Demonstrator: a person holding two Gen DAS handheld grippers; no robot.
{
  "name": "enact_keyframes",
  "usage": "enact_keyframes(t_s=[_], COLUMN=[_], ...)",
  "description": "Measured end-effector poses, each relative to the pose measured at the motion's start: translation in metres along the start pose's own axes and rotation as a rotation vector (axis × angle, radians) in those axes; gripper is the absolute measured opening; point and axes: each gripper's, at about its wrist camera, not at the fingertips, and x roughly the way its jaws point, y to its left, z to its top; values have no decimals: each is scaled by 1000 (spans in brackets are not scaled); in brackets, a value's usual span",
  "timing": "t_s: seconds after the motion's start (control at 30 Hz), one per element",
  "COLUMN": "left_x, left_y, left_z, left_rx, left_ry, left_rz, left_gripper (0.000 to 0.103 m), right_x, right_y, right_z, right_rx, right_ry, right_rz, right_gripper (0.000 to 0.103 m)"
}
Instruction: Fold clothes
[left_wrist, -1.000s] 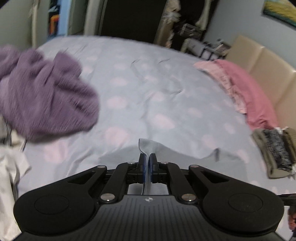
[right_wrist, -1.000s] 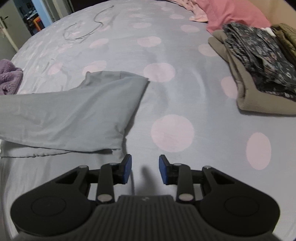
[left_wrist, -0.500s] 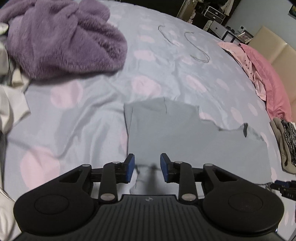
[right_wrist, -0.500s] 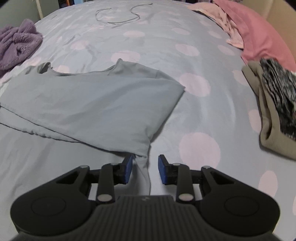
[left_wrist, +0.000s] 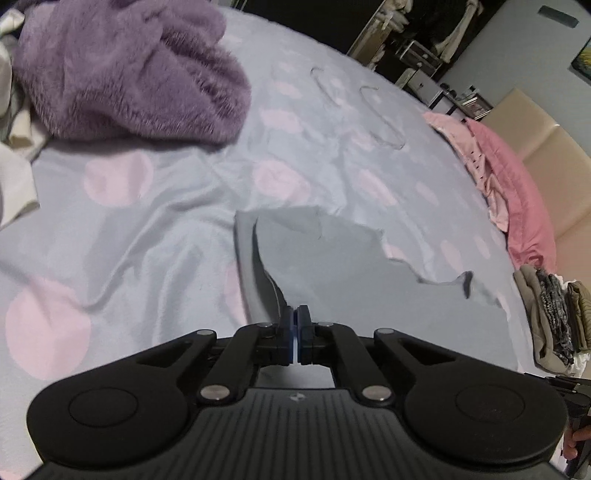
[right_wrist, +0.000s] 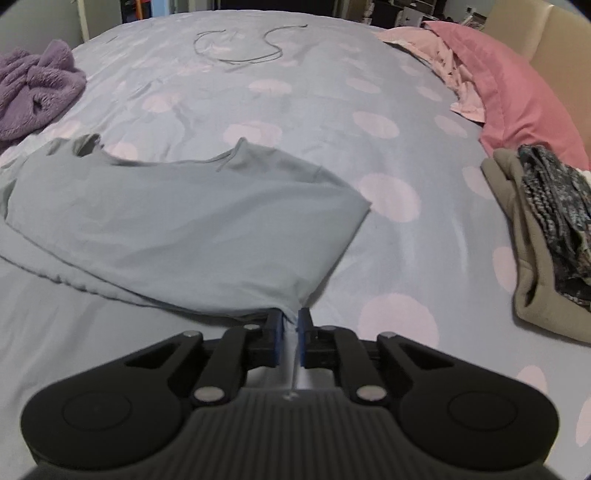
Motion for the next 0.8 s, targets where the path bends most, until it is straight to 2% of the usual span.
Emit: enact_keyframes(t_s=[0.13, 0.23, 0.33, 0.4, 0.53, 0.6, 0.7, 0.73, 0.77, 0.8], left_x=[-6, -5, -1, 2, 2, 1, -3, -3, -4, -4], left_y=[-14, -19, -13, -6, 0, -1, -2, -3, -4, -5], left_z=[2, -2, -7, -10, -12, -11, -8, -8, -8, -8], left_rx=[40, 79, 101, 98, 97, 90, 75, 71, 69, 66], left_ry=[26, 63, 89, 115, 128, 124, 97, 89, 84, 79], left_rz=[15, 74, 140, 165, 169, 167, 173, 173, 170, 168], left_gripper=[0, 0, 0, 0, 0, 0, 1, 3, 5, 8], right_x=[-3, 4, 14, 20, 19, 12, 6, 4, 2, -1], right_y=[-16, -26, -27, -28, -42, -48, -49, -49, -49, -50], right_z=[4, 2, -3, -6, -9, -7, -1, 2, 4, 6], right_rx=[93, 152, 169, 180, 215, 235, 269, 280, 291, 302], right_ry=[17, 63, 102, 128, 155, 136, 83, 65, 47, 30], right_rz=[-7, -4, -18, -28, -26, -22, 28, 45, 62, 79], right_gripper=[8, 8, 8, 0, 1, 4, 6, 10, 21, 27])
